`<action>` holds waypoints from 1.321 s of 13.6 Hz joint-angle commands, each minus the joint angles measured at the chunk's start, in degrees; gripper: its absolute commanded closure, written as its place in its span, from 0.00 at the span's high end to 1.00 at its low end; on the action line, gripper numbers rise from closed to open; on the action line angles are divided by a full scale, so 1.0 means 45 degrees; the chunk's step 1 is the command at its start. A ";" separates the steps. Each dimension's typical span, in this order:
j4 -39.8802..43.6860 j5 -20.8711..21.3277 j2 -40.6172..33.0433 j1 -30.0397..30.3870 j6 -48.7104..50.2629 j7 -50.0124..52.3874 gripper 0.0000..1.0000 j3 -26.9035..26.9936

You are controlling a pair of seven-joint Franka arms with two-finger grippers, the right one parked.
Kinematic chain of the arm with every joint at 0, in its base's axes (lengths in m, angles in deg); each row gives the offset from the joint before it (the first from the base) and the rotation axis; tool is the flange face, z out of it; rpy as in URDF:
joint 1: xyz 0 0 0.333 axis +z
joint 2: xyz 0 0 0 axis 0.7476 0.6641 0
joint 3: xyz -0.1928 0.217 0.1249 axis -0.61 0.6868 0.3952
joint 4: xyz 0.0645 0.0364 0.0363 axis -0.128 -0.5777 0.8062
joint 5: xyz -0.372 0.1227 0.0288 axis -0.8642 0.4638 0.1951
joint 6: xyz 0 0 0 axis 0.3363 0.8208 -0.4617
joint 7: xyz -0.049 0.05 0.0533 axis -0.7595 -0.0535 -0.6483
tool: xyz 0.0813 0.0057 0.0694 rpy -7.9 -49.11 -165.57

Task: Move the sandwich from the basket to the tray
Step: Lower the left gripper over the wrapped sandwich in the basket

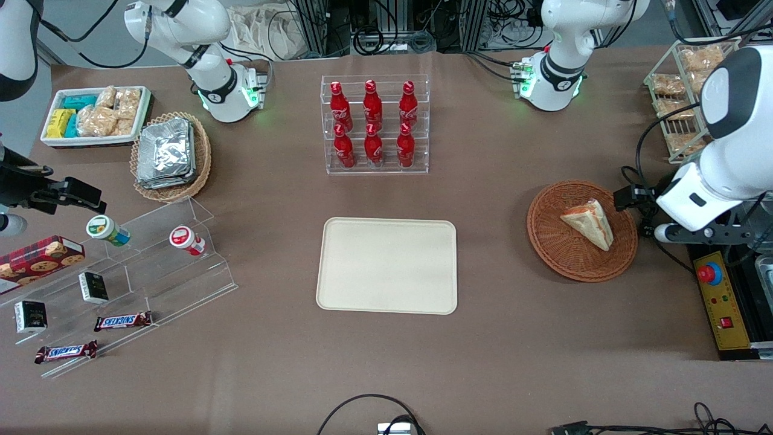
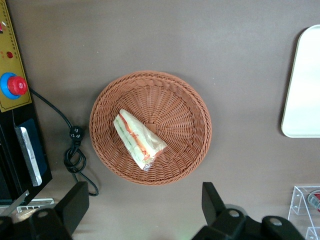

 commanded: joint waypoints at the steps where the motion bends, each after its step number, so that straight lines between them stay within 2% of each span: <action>1: 0.0639 0.0178 0.0444 0.0029 0.0515 -0.0070 1.00 -0.0064; 4: 0.0736 0.0178 0.0522 0.0067 0.0515 -0.0011 1.00 -0.0064; 6: 0.0174 0.0275 0.0620 0.0048 0.0593 0.0299 1.00 -0.0025; 9: -0.2358 0.0256 0.0096 0.0223 -0.1526 0.3262 1.00 0.0034; 11: -0.4876 0.0257 -0.0880 0.0302 -0.3964 0.5036 1.00 0.0034; 13: -0.6891 0.0257 -0.1040 0.0302 -0.6233 0.7459 1.00 0.0053; 14: -0.7481 0.0257 -0.1060 0.0302 -0.6784 0.8282 1.00 0.0053; 18: -0.7702 0.0373 -0.0553 0.0321 -0.6108 1.0962 1.00 0.0170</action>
